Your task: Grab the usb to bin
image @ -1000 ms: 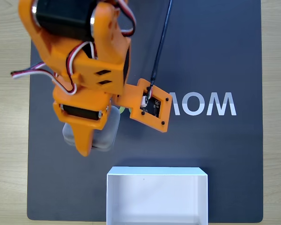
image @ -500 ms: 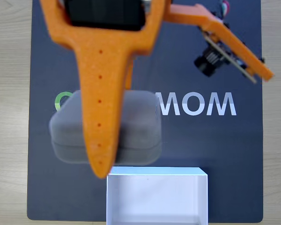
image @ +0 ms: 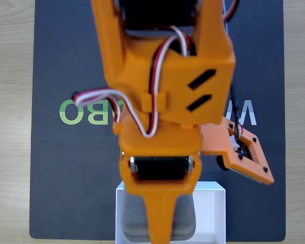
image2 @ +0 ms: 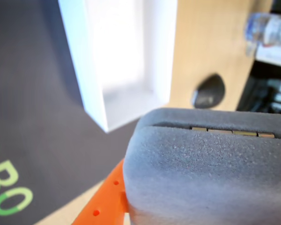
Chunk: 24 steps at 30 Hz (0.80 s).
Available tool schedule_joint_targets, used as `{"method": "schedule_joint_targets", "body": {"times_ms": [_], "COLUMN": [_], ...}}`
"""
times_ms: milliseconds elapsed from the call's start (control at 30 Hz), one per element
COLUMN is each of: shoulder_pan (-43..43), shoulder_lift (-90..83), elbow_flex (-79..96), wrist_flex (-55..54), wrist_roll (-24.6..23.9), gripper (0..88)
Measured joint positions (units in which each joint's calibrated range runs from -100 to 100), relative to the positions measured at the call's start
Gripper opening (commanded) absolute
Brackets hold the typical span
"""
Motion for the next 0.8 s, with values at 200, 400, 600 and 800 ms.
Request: {"method": "schedule_joint_targets", "body": {"times_ms": [200,400,600,800], "shoulder_pan": [-1.5,-2.6,-1.8,-2.4], "shoulder_lift": [16.7,24.5,27.7,28.0], "elbow_flex": [-12.4,-14.0,-14.2,-14.2], "wrist_flex": [-0.6,-8.2,-14.5,-16.4], "wrist_roll": [0.0,0.1,4.1,6.4], "gripper": [4.8,4.8,4.8,4.8]}}
